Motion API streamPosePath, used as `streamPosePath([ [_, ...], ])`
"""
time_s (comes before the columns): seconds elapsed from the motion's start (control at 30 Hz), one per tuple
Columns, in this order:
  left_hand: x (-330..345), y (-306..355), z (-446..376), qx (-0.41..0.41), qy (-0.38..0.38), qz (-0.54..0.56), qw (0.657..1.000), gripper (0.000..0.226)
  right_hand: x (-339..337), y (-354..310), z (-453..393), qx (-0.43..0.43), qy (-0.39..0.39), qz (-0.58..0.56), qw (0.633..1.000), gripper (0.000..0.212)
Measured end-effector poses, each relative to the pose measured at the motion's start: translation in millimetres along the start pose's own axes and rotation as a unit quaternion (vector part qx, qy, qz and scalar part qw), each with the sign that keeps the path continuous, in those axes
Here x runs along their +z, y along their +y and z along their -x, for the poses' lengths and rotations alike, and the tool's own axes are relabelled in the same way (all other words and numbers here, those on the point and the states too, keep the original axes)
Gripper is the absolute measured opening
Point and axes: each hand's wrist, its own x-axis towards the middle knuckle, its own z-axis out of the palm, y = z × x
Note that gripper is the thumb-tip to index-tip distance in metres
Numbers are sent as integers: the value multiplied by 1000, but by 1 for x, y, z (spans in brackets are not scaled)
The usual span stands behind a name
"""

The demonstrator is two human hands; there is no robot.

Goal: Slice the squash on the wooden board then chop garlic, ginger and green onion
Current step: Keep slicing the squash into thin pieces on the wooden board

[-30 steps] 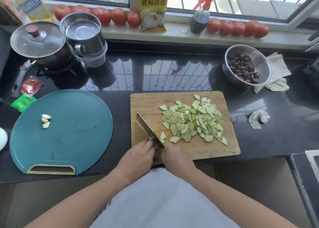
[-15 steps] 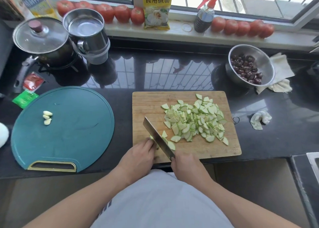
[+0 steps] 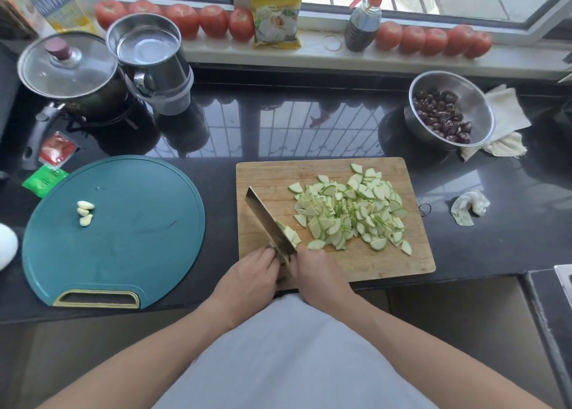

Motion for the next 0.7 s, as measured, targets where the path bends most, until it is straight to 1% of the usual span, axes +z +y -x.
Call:
streamPosePath([
  [0.07, -1, 0, 1, -5, -6, 6, 1000, 35, -2, 6, 10, -11, -5, 12, 1000, 18],
  [0.17, -3, -1, 3, -15, -14, 17, 1000, 37, -3, 17, 25, 23, -27, -5, 999, 19],
  [0.33, -8, 1, 2, -20, -20, 17, 999, 43, -2, 23, 38, 50, -56, 13, 997, 18],
  [0.47, -7, 1, 1, -20, -25, 12, 999, 42, -1, 23, 39, 54, -69, 21, 996, 16],
  [0.63, -4, -1, 2, -16, -7, 8, 1000, 38, 3, 25, 35, 53, -77, 30, 995, 16],
  [0.7, -2, -3, 2, -12, -5, 6, 1000, 38, 6, 23, 30, 44, -78, 54, 995, 15],
])
